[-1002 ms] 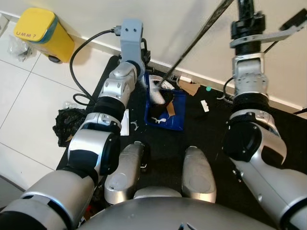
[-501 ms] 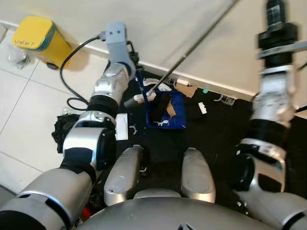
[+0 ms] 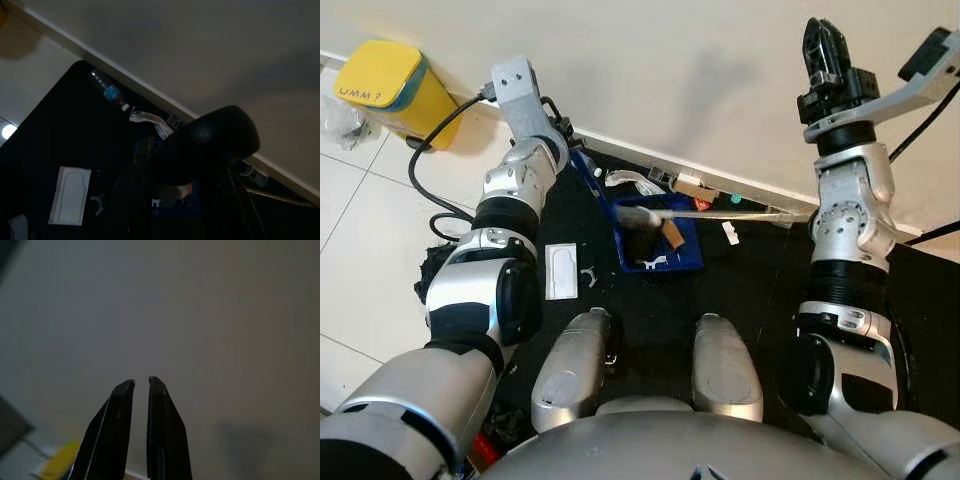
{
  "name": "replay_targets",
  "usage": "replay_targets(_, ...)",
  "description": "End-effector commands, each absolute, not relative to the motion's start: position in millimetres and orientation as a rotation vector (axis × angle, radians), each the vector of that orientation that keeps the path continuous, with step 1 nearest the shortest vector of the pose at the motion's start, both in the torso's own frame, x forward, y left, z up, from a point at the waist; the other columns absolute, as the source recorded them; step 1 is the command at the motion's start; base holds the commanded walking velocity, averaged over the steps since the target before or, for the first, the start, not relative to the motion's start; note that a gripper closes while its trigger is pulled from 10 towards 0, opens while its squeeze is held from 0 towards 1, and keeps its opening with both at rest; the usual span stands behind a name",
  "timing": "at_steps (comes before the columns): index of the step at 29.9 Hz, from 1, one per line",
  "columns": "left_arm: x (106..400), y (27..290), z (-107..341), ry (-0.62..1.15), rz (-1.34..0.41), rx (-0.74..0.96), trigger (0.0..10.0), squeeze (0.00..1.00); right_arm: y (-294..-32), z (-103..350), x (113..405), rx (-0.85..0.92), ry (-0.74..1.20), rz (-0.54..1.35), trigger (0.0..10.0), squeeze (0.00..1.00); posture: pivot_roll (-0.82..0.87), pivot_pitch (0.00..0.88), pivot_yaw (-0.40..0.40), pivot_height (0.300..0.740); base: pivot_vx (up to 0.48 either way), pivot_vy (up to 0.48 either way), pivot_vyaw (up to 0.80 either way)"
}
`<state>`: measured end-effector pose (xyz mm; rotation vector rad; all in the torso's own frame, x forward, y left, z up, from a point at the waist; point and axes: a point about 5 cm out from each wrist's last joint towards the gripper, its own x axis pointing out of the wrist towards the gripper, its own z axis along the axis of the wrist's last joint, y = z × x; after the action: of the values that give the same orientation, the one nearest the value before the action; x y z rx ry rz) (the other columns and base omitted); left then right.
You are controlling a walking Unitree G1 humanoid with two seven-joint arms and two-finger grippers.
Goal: Sweep floor
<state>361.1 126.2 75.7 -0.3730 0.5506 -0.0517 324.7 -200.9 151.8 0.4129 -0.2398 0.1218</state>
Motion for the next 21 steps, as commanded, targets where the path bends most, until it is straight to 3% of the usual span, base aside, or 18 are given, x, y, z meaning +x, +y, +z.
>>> replay_targets(1, 352, 112, 62, 0.61, -0.085, -0.452, 10.0, 0.0, -197, 142, 324, 0.391, -0.203, 0.083, 10.0, 0.0, -0.03, 0.018, 0.045, 0.74, 0.0, 0.0, 0.0)
replay_targets(5, 350, 108, 60, 0.621, -0.108, -0.436, 10.0, 0.0, -204, 128, 315, 0.27, -0.17, -0.034, 10.0, 0.0, -0.04, 0.014, 0.054, 0.74, 0.0, 0.0, 0.0)
replay_targets(21, 348, 101, 58, 0.591, -0.173, -0.325, 10.0, 0.0, -224, 85, 286, 0.104, -0.086, -0.295, 10.0, 0.0, -0.06, 0.0, 0.08, 0.74, 0.0, 0.0, 0.0)
